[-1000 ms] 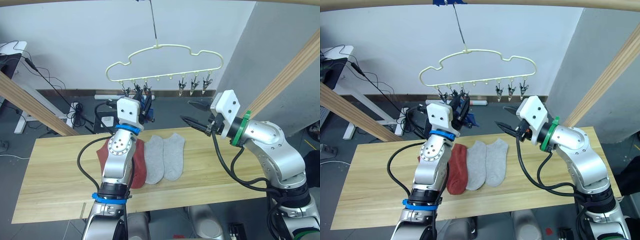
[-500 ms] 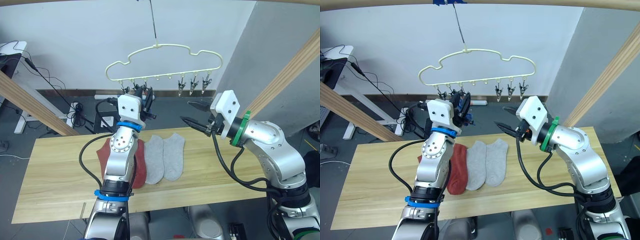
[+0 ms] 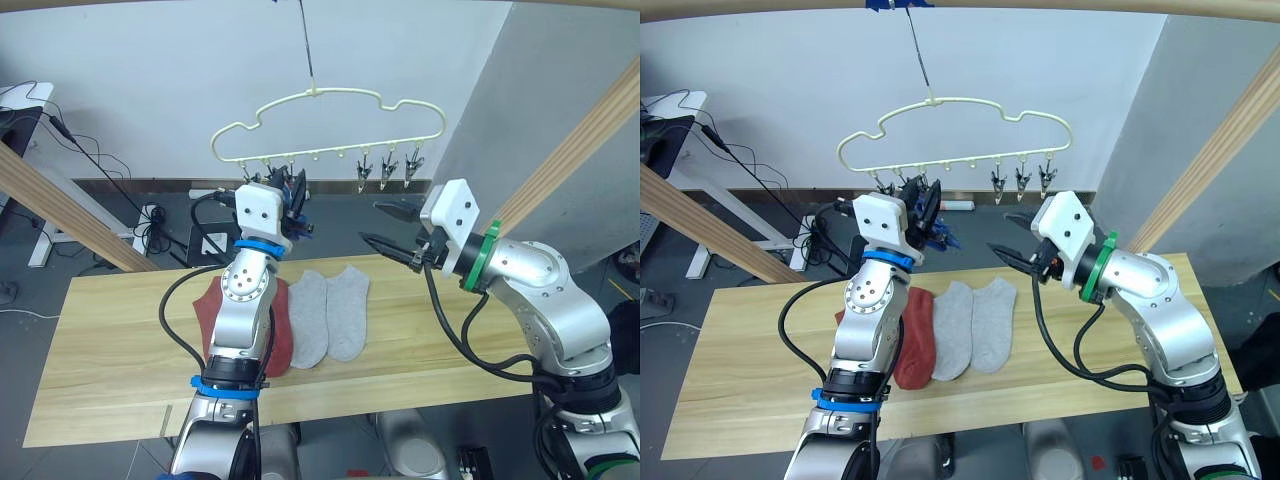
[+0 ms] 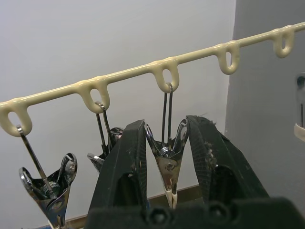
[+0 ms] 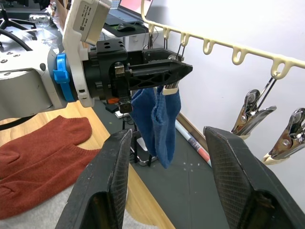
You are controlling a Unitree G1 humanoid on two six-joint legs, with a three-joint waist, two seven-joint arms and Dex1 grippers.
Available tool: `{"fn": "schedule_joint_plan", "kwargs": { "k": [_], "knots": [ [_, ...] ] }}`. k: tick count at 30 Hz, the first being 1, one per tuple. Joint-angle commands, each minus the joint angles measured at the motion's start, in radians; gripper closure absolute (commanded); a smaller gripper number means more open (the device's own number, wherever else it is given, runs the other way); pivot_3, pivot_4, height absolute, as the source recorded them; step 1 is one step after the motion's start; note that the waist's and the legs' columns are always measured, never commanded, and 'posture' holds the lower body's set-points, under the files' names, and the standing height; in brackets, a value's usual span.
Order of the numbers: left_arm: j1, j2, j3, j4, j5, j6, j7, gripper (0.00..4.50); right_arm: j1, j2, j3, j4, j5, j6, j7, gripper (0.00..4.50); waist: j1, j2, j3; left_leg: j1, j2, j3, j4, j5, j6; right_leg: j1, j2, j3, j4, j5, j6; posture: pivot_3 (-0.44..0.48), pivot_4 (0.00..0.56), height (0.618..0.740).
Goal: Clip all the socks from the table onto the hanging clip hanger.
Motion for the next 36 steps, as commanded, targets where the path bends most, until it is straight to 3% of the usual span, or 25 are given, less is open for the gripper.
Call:
{"fn": "schedule_joint_plan", "kwargs": {
  "k": [1,6,13,16,20,25,36],
  "knots": [
    [-0.018,0.000,-0.002,-0.035,-0.007,-0.006,-0.006,3.57,-0.009,0.002,0.002,-0.025,0.016,-0.023,0.003,1.96,0.000,0.000,0.000,0.000,0.000,0.000,0.000,0.000,0.000,0.000,0.000,0.000,0.000,0.000,0.000,-0.274,0.301,0.740],
    [-0.018,0.004,-0.002,-0.036,-0.012,-0.007,-0.015,4.43,0.004,0.005,0.012,-0.023,0.008,-0.030,-0.001,1.96,0.000,0.000,0.000,0.000,0.000,0.000,0.000,0.000,0.000,0.000,0.000,0.000,0.000,0.000,0.000,-0.266,0.297,0.740],
    [-0.015,0.026,0.001,-0.053,-0.020,0.017,-0.043,4.45,0.095,0.051,0.092,0.030,-0.077,0.027,-0.124,1.96,0.001,0.000,0.000,0.000,0.000,0.000,0.000,0.000,0.000,0.000,0.000,0.000,0.000,0.000,0.000,-0.258,0.301,0.740],
    [-0.013,0.055,0.007,-0.074,-0.047,0.049,-0.082,4.45,0.150,0.114,0.183,0.102,-0.157,-0.004,-0.201,1.42,0.001,0.000,0.000,0.000,0.000,0.000,0.000,0.000,0.000,0.000,0.000,0.000,0.000,0.000,0.000,-0.245,0.308,0.740],
    [-0.006,0.088,0.009,-0.094,-0.060,0.077,-0.117,4.45,0.162,0.206,0.242,0.250,-0.254,-0.050,-0.307,0.02,-0.001,0.000,0.000,0.001,0.000,0.000,0.000,0.000,0.000,-0.001,0.000,0.000,0.001,0.000,0.000,-0.234,0.313,0.740],
    [0.008,0.111,0.010,-0.119,-0.071,0.113,-0.139,4.45,0.132,0.331,0.234,0.475,-0.319,-0.120,-0.426,0.00,0.002,0.000,0.000,0.000,0.000,0.000,0.000,0.000,0.000,0.000,0.000,0.000,0.000,0.000,0.000,-0.219,0.317,0.740],
    [0.032,0.119,0.003,-0.155,-0.071,0.149,-0.160,4.45,0.089,0.449,0.219,0.787,-0.355,-0.188,-0.472,0.00,0.005,0.000,0.000,0.001,0.000,0.000,-0.001,0.000,0.000,0.000,0.000,0.000,0.001,0.000,0.000,-0.201,0.317,0.740]
  ]
}}
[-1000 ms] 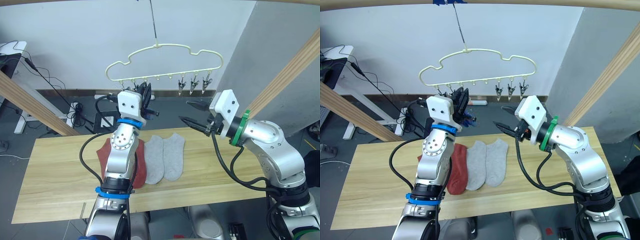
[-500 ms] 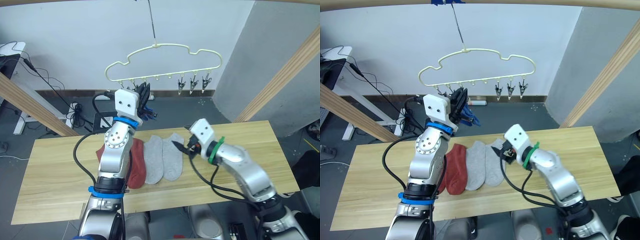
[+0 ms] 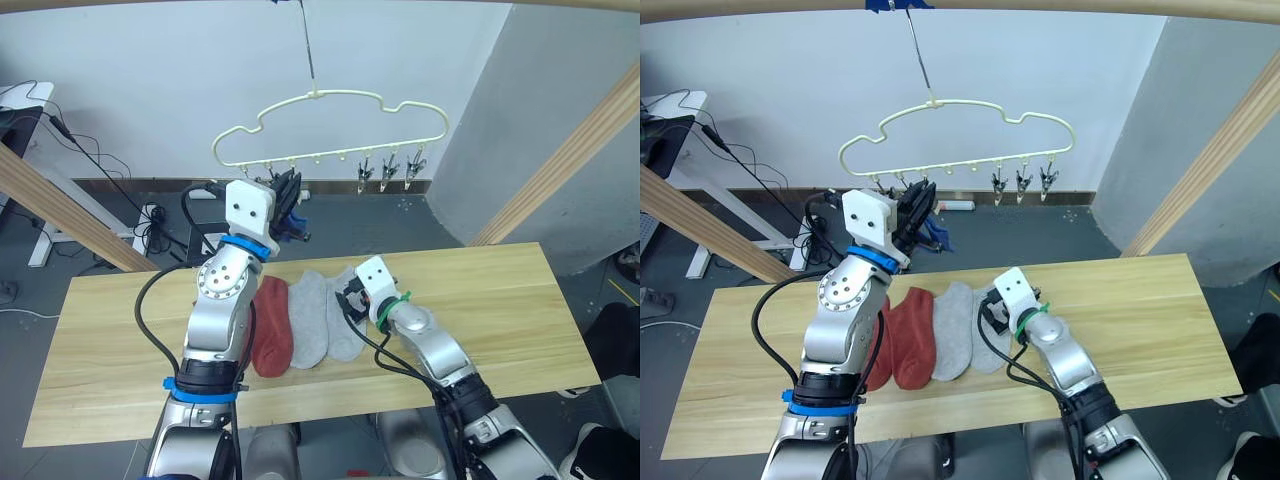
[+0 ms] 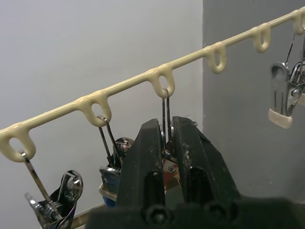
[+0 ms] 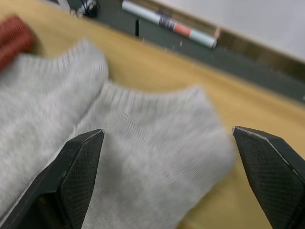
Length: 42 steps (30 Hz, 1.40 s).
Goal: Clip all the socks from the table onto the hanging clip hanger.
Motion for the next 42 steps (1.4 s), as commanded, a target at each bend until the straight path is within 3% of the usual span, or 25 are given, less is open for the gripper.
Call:
{"fn": "schedule_joint_plan", "kwargs": {
  "k": [1,6,9,20,27,34,42],
  "knots": [
    [0.008,0.006,-0.004,-0.041,-0.009,0.002,-0.010,4.45,-0.005,0.008,-0.003,0.036,-0.022,-0.017,-0.004,0.00,0.000,0.000,0.000,0.000,0.000,0.000,0.000,0.000,0.000,0.000,0.000,0.000,0.000,0.000,0.000,-0.201,0.317,0.740],
    [0.014,0.009,-0.003,-0.046,-0.013,0.011,-0.020,4.45,-0.004,0.004,-0.008,0.067,-0.042,-0.025,-0.011,0.00,0.000,0.000,0.000,0.001,0.000,0.000,0.000,0.000,0.000,0.001,0.000,0.000,0.001,0.000,0.000,-0.199,0.317,0.740],
    [0.016,0.007,0.002,-0.050,-0.027,0.024,-0.031,4.45,0.000,-0.002,-0.020,0.074,-0.045,-0.018,-0.018,0.60,0.000,0.000,0.000,0.001,0.000,0.000,0.000,0.000,0.000,0.001,0.000,0.000,0.001,0.000,0.000,-0.198,0.318,0.740],
    [0.015,0.031,0.011,-0.078,-0.087,0.081,-0.080,4.45,0.019,-0.027,-0.033,-0.045,-0.040,-0.009,0.035,4.47,0.000,0.000,0.000,0.001,0.000,0.000,0.000,0.000,0.000,0.001,0.000,0.000,0.000,0.000,0.000,-0.200,0.323,0.740],
    [-0.001,0.062,0.036,-0.106,-0.188,0.170,-0.136,4.45,-0.065,-0.100,0.050,-0.230,-0.089,-0.081,0.161,4.50,-0.005,0.000,0.001,0.001,0.000,0.000,0.000,0.000,0.000,0.000,0.001,0.000,0.000,-0.002,0.003,-0.210,0.327,0.740],
    [-0.008,0.076,0.047,-0.128,-0.221,0.226,-0.132,4.45,-0.190,-0.093,0.094,-0.226,-0.142,-0.204,0.180,4.50,-0.004,0.001,0.001,0.001,0.000,0.000,0.000,0.000,0.000,0.000,0.001,0.000,-0.001,0.000,0.000,-0.214,0.324,0.740],
    [-0.008,0.092,0.050,-0.141,-0.239,0.251,-0.141,4.45,-0.201,-0.062,0.094,-0.206,-0.159,-0.281,0.174,4.50,-0.001,0.001,0.001,0.000,0.000,0.000,-0.001,0.000,0.000,0.000,0.000,0.000,-0.001,0.000,0.000,-0.215,0.316,0.740]
  ]
}}
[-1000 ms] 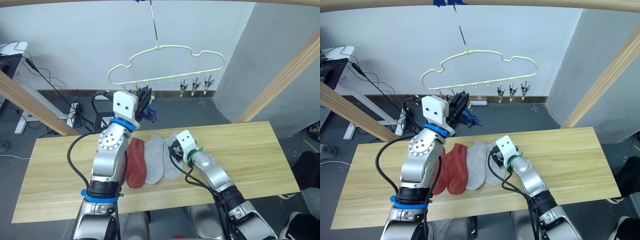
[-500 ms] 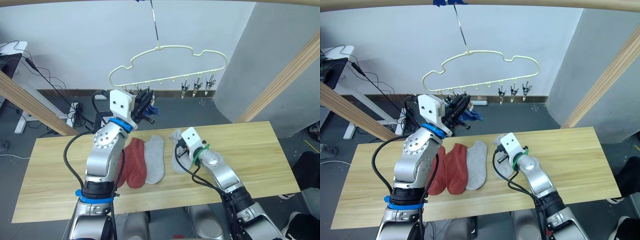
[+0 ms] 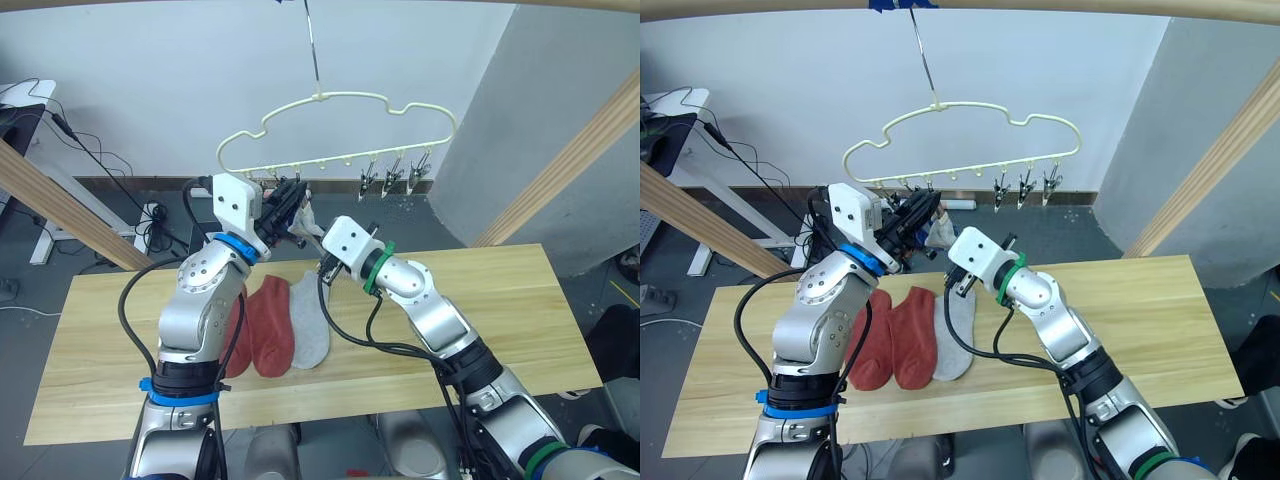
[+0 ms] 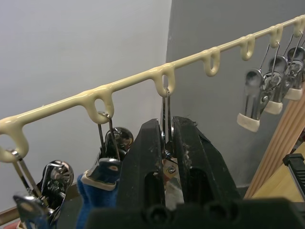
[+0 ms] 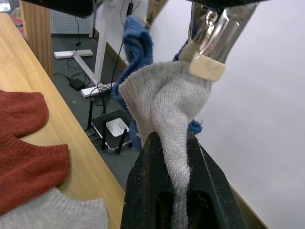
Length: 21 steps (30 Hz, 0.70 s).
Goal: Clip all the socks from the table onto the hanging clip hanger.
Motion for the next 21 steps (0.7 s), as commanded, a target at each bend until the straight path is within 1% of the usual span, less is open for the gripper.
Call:
{"fn": "schedule_joint_plan", "kwargs": {
  "k": [1,8,18,20,21],
  "knots": [
    [-0.005,0.011,0.006,-0.038,-0.014,0.006,-0.010,4.45,-0.007,0.017,0.003,-0.022,-0.007,-0.048,-0.002,4.50,0.000,0.000,0.000,0.000,0.000,0.000,0.000,0.000,0.000,0.000,0.000,0.000,0.000,0.000,0.000,-0.215,0.316,0.740],
    [-0.002,0.016,0.002,-0.028,-0.014,0.001,-0.013,4.45,-0.011,0.028,-0.015,-0.029,-0.003,-0.081,0.000,4.50,-0.001,0.000,0.000,0.000,0.000,0.000,0.000,0.000,0.000,0.000,0.000,0.000,0.000,0.000,0.000,-0.217,0.312,0.740],
    [0.018,0.017,0.004,-0.032,-0.027,0.016,-0.021,4.45,-0.018,0.044,-0.031,-0.029,0.005,-0.081,0.004,4.50,-0.001,0.000,0.000,0.000,0.000,0.000,0.000,0.000,0.000,0.000,0.000,0.000,0.000,0.000,0.000,-0.216,0.314,0.740],
    [0.028,0.019,0.010,-0.030,-0.039,0.029,-0.031,3.74,-0.019,0.045,-0.032,-0.028,0.005,-0.081,0.005,4.50,-0.001,0.000,0.000,0.000,0.000,0.000,0.000,0.000,0.000,0.000,0.000,0.000,0.000,0.000,0.000,-0.218,0.315,0.740],
    [0.032,0.021,0.012,-0.028,-0.036,0.030,-0.029,3.52,-0.019,0.046,-0.033,-0.027,0.006,-0.080,0.005,4.50,-0.001,0.000,0.000,0.000,0.000,0.000,0.000,0.000,0.000,0.000,0.000,0.000,0.000,0.000,0.000,-0.217,0.315,0.740]
  ]
}}
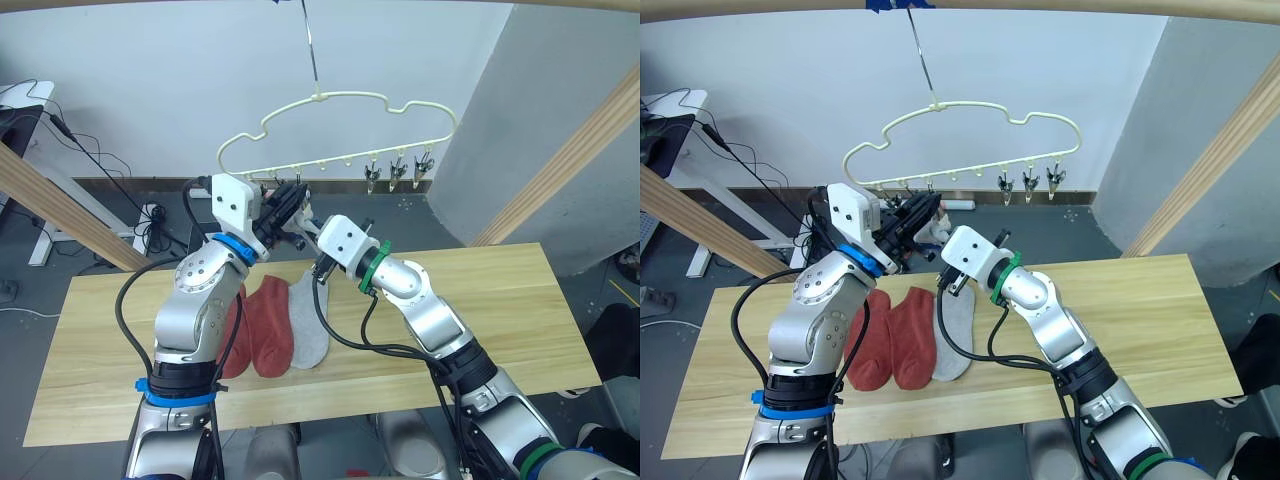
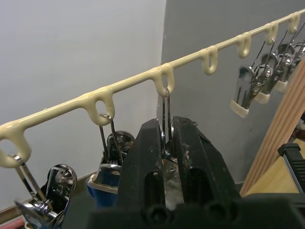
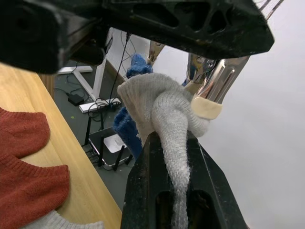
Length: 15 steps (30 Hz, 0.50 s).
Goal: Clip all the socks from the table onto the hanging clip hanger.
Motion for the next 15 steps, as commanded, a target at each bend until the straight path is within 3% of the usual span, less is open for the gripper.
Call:
{"fn": "schedule_joint_plan", "kwargs": {
  "k": [1,5,15],
  "knots": [
    [0.025,0.012,0.009,-0.018,-0.010,0.010,-0.007,3.19,-0.019,0.016,-0.020,-0.029,0.015,-0.020,-0.001,4.50,0.000,0.000,0.000,0.000,0.000,0.000,0.000,0.000,0.000,0.000,0.000,0.000,0.000,0.000,0.000,-0.217,0.316,0.740],
    [0.035,0.027,0.013,-0.025,-0.033,0.031,-0.028,2.07,-0.020,0.021,-0.025,-0.025,0.016,-0.019,0.000,4.50,0.000,0.000,0.000,0.000,0.000,0.000,0.000,0.000,0.000,0.000,0.000,0.000,0.000,0.000,0.000,-0.215,0.315,0.740],
    [0.056,0.063,0.034,-0.052,-0.067,0.051,-0.060,2.07,-0.025,0.044,-0.044,-0.012,0.021,-0.008,-0.006,4.50,0.000,0.000,0.000,0.000,0.000,0.000,0.000,0.000,0.000,0.000,0.000,0.000,0.000,0.000,0.000,-0.211,0.315,0.740]
  ]
}}
